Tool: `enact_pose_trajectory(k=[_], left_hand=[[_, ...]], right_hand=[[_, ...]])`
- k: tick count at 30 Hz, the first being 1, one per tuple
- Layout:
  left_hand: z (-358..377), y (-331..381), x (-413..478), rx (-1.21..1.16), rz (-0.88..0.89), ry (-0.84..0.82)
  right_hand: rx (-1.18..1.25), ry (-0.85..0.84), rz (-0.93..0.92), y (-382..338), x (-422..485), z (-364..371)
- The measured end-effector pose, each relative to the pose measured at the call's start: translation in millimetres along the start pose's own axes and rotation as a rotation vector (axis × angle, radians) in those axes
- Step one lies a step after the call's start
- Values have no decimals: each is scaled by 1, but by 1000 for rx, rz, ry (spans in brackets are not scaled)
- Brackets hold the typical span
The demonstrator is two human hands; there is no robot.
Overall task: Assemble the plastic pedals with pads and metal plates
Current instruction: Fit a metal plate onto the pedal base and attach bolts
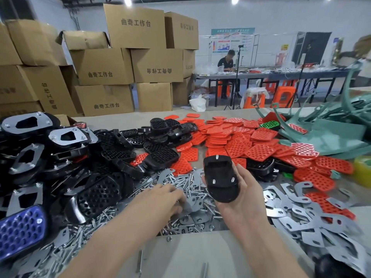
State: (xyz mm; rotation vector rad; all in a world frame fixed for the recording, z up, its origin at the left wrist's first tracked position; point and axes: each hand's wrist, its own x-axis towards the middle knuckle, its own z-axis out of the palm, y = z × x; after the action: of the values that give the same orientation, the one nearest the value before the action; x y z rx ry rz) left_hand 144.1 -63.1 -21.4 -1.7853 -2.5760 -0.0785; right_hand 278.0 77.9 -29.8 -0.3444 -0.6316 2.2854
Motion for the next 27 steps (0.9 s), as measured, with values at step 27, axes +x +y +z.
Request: enact_pose_trajectory(k=[27], left_hand=[[-6,21,0,-1582,-357,506]], right_hand=[[-70,-7,62,9,1,0]])
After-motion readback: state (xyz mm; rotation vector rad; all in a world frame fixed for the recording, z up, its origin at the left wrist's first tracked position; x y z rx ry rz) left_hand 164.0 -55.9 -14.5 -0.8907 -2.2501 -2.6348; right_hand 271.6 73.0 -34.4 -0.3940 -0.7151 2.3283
